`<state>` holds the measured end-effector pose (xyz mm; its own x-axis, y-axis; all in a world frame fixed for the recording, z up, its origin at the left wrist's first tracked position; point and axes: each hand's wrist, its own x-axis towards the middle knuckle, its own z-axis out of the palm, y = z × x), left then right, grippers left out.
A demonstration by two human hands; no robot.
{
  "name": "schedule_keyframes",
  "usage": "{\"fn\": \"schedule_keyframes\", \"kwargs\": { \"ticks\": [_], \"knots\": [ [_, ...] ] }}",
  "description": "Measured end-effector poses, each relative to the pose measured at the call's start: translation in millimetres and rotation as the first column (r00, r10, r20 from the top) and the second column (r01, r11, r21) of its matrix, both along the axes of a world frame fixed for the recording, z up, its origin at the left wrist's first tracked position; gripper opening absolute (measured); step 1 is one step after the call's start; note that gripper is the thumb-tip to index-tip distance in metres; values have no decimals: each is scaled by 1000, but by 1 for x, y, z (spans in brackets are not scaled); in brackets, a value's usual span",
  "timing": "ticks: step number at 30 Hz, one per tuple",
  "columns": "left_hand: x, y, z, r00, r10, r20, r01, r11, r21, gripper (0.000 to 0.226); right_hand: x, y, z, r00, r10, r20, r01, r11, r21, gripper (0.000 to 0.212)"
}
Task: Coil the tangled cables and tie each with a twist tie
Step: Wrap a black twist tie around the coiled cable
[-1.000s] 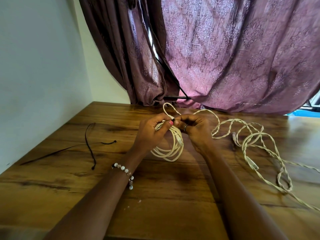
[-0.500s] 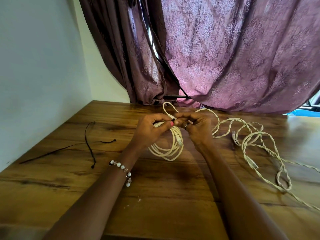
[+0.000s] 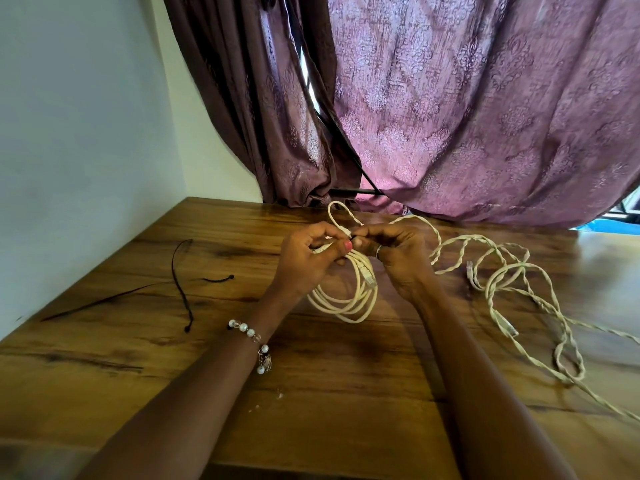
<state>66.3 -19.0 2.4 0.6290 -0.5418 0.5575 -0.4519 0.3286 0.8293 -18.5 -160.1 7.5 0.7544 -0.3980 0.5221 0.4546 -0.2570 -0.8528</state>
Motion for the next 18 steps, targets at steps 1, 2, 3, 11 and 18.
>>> {"fn": "schedule_keyframes", "kwargs": {
  "ticks": [1, 2, 3, 11, 18],
  "knots": [
    [-1, 0, 0, 1000, -4, -19, 4, 1000, -1, 9, -1, 0, 0, 1000, 1, -12, -1, 1000, 10, 21],
    [-1, 0, 1, 999, -8, -36, 8, 1000, 1, 9, -1, 0, 1, 1000, 0, -26, 0, 1000, 16, 20],
    [-2, 1, 1, 998, -11, -54, 12, 1000, 7, 9, -2, 0, 2, 999, -2, -41, 3, 1000, 19, 20],
    [3, 2, 1, 998, 20, -54, -13, 992, 127, 5, -3, 4, 5, 988, -36, -147, 23, 995, -95, 18],
    [8, -1, -4, 998, 53, 40, -59, 981, 185, 7, 2, 6, 4, 959, -227, -173, 144, 908, -393, 18]
  ]
}}
